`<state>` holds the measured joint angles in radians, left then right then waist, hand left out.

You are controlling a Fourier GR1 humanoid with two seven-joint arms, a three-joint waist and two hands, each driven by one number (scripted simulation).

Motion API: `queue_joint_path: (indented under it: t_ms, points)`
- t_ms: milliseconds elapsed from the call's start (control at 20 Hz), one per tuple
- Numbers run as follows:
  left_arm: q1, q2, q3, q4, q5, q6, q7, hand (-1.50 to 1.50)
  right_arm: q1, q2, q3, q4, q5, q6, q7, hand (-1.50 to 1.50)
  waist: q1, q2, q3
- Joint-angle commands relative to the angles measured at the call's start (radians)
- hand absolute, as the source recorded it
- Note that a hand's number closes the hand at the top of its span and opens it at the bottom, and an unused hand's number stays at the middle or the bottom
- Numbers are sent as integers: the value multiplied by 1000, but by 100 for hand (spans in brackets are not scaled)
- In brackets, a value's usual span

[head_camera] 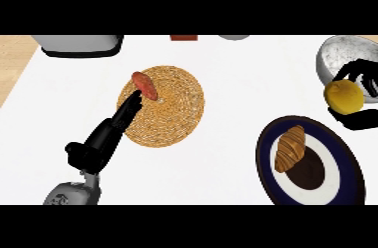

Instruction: Pick the lemon from the plate and place it in the bowl

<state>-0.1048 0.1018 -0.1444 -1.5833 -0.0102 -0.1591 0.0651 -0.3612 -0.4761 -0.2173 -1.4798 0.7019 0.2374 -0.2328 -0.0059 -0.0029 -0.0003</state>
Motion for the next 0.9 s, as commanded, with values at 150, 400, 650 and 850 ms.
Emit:
queue_joint_path:
  t_ms: [150, 400, 650, 850]
  points:
    - [-6, -6, 9, -36, 17, -20, 33, 0, -146, -59, -124, 198, -59, -12, 10, 150, 15, 5, 1]
    - [-52, -5, 19, 42, -11, -24, -10, 0, -213, -128, -117, 379, 47, -140, -75, 150, 16, 8, 1]
    - [-88, -38, 0, 31, -7, -13, 31, 0, -330, -151, -152, 687, 129, -399, -207, 150, 39, 18, 2]
    - [-1, -14, -13, -40, -15, -31, 1, 0, -437, -195, -140, 911, 189, -461, -236, 150, 57, 18, 3]
